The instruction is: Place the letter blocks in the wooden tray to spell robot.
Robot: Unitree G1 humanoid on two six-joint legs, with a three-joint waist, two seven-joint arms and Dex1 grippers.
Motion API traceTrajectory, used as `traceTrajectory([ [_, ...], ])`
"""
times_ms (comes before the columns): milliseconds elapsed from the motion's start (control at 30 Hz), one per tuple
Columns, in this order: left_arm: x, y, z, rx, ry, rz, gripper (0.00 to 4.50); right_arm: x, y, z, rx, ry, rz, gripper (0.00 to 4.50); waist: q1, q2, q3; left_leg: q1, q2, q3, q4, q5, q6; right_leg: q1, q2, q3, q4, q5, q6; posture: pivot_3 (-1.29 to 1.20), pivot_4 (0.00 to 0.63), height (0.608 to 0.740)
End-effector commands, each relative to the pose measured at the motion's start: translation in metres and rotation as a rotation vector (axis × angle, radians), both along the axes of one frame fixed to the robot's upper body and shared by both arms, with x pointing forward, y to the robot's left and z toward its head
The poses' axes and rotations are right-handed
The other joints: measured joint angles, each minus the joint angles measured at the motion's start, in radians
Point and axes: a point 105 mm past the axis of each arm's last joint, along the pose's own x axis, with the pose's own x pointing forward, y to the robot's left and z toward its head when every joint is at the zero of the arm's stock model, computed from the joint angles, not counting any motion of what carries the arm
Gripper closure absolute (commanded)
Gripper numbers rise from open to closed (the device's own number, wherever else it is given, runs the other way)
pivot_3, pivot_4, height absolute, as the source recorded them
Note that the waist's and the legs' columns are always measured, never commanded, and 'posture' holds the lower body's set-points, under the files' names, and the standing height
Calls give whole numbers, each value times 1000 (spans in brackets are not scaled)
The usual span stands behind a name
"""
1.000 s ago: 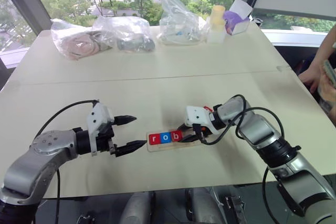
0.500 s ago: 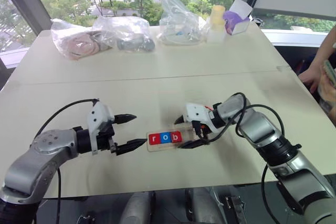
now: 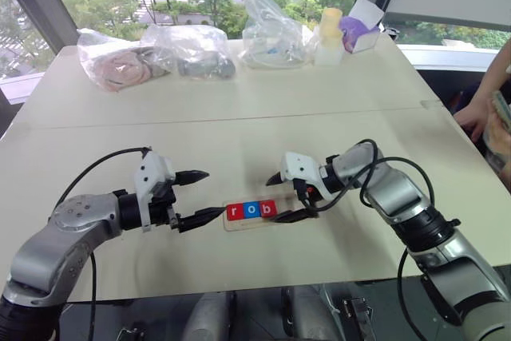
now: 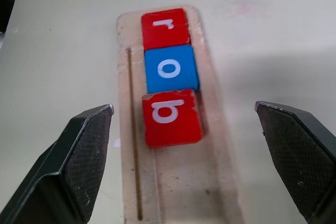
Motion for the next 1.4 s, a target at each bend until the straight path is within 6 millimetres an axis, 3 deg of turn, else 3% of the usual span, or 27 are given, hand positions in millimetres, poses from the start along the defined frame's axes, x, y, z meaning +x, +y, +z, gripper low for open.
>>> traceTrajectory([
  [33,-2,-2,4,-1,-23,-12,0,3,6,-1,10,-27,12,17,0,0,0,0,0,0,0,0,0,0,0,0,0,0,0,0,150,740],
  [300,-2,-3,5,-5,-23,-11,0,18,11,0,34,-68,-29,17,-1,0,0,0,0,0,0,0,0,0,0,0,0,0,1,0,150,740],
  [500,-3,-4,4,-7,-23,-13,0,-4,4,11,59,-1,24,17,1,0,0,0,0,0,0,0,0,0,0,0,0,1,1,0,150,740],
  [733,-2,-6,2,-13,-23,-15,0,-16,-14,34,108,9,-39,17,2,0,0,0,0,0,0,0,0,0,0,0,0,0,-1,0,150,740],
  [867,0,-8,1,-19,-25,-22,0,11,-46,51,137,-100,-277,17,2,0,0,0,0,0,0,0,0,0,0,0,0,-1,-1,0,150,740],
  [900,1,-9,1,-21,-25,-24,0,27,-58,53,142,-138,-386,17,2,0,0,0,0,0,0,0,0,0,0,0,0,-1,-1,0,150,740],
  [967,1,-10,1,-24,-25,-28,0,47,-75,50,138,-179,-549,17,2,0,0,0,0,0,0,0,0,0,0,0,0,-1,-1,0,150,740],
  [1067,2,-11,0,-26,-26,-32,0,59,-86,41,121,-178,-675,17,2,0,0,0,0,0,0,0,0,0,0,0,0,-1,-2,0,150,740],
  [1400,5,-13,0,-28,-36,-37,0,44,-81,5,60,-72,-765,17,2,0,0,-2,0,1,-1,0,0,-2,0,1,0,-1,-1,0,150,740],
])
